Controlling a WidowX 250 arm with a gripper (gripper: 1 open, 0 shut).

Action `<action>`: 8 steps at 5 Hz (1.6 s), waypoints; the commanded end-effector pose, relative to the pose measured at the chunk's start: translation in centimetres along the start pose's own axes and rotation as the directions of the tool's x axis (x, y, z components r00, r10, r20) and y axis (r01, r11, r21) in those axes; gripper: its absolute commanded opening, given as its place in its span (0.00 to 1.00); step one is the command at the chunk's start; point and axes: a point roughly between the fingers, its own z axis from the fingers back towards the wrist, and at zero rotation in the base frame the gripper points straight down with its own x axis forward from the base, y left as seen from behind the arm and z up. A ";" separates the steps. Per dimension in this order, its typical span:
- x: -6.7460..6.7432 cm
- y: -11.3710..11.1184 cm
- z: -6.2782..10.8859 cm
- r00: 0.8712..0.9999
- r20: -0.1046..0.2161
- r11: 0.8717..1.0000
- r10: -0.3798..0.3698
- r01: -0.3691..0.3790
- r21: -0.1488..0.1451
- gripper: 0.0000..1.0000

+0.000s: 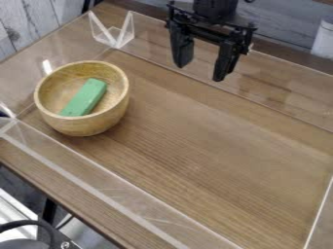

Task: Remove the green block from inside the brown bowl and put it on the table

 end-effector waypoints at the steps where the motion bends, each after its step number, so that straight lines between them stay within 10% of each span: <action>1: -0.4 0.6 -0.7 1.000 -0.025 1.000 -0.003 0.004 0.003 1.00; 5: -5.9 13.5 -1.3 0.997 0.000 0.997 0.079 -0.079 0.022 1.00; 8: -6.1 16.3 -6.1 0.987 -0.031 0.987 0.158 -0.157 0.031 1.00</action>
